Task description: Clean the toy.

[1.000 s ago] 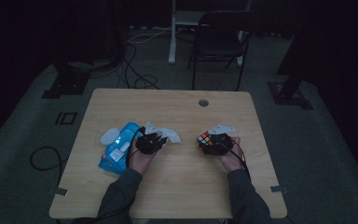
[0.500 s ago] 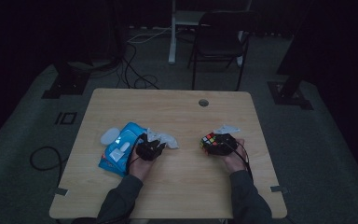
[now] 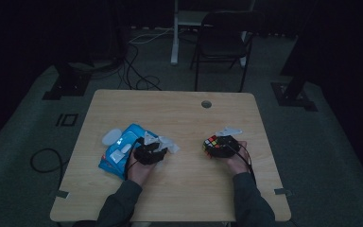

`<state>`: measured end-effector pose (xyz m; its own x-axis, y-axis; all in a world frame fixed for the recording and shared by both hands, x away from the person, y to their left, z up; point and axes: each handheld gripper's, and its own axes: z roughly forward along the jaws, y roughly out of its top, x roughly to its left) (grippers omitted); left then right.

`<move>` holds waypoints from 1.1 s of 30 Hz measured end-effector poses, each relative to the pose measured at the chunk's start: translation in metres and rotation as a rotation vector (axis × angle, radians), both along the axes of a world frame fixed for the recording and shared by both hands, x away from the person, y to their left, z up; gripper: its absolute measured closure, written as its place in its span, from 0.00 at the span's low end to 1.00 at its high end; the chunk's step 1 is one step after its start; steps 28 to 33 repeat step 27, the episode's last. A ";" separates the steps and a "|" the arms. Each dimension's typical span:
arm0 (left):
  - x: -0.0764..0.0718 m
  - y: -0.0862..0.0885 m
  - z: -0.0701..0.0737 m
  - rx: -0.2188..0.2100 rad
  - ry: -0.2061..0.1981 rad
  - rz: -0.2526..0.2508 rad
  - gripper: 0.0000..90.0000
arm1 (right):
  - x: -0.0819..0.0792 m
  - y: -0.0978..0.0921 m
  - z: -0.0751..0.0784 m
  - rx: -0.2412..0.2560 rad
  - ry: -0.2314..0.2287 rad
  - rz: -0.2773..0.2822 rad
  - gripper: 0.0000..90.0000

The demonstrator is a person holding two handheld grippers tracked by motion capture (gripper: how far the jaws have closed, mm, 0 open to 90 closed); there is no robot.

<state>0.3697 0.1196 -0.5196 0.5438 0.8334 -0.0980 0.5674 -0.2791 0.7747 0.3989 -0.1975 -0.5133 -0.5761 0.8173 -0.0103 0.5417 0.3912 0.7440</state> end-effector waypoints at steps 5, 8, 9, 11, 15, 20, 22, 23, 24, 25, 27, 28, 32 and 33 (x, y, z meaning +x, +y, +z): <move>-0.003 0.004 0.004 -0.021 -0.007 0.004 0.56 | -0.001 -0.001 0.003 0.013 -0.016 -0.004 0.31; -0.007 0.004 0.007 -0.031 -0.018 0.002 0.55 | -0.002 -0.003 0.005 0.028 -0.023 -0.011 0.26; -0.008 0.004 0.008 -0.035 -0.022 0.003 0.55 | -0.002 -0.004 0.006 0.033 -0.024 -0.008 0.25; -0.010 0.005 0.010 -0.042 -0.028 0.002 0.55 | -0.004 -0.005 0.007 0.040 -0.028 -0.016 0.24; -0.013 0.008 0.013 -0.054 -0.037 0.000 0.53 | -0.008 -0.008 0.010 0.059 -0.038 -0.016 0.24; -0.017 0.009 0.016 -0.061 -0.046 -0.001 0.53 | -0.015 -0.010 0.010 0.068 -0.048 -0.018 0.24; -0.017 0.010 0.017 -0.065 -0.047 -0.001 0.52 | -0.017 -0.012 0.010 0.083 -0.048 -0.023 0.24; -0.018 0.010 0.018 -0.065 -0.049 -0.003 0.52 | -0.018 -0.012 0.010 0.083 -0.048 -0.027 0.24; -0.018 0.010 0.018 -0.063 -0.051 -0.003 0.51 | -0.019 -0.013 0.010 0.083 -0.048 -0.027 0.24; -0.018 0.010 0.018 -0.067 -0.053 -0.005 0.51 | -0.020 -0.014 0.010 0.091 -0.050 -0.029 0.23; -0.019 0.010 0.020 -0.065 -0.057 -0.007 0.51 | -0.022 -0.015 0.010 0.099 -0.051 -0.036 0.22; -0.019 0.010 0.020 -0.065 -0.057 -0.007 0.51 | -0.022 -0.015 0.010 0.099 -0.051 -0.036 0.22; -0.019 0.010 0.020 -0.065 -0.057 -0.007 0.51 | -0.022 -0.015 0.010 0.099 -0.051 -0.036 0.22; -0.019 0.010 0.020 -0.065 -0.057 -0.007 0.51 | -0.022 -0.015 0.010 0.099 -0.051 -0.036 0.22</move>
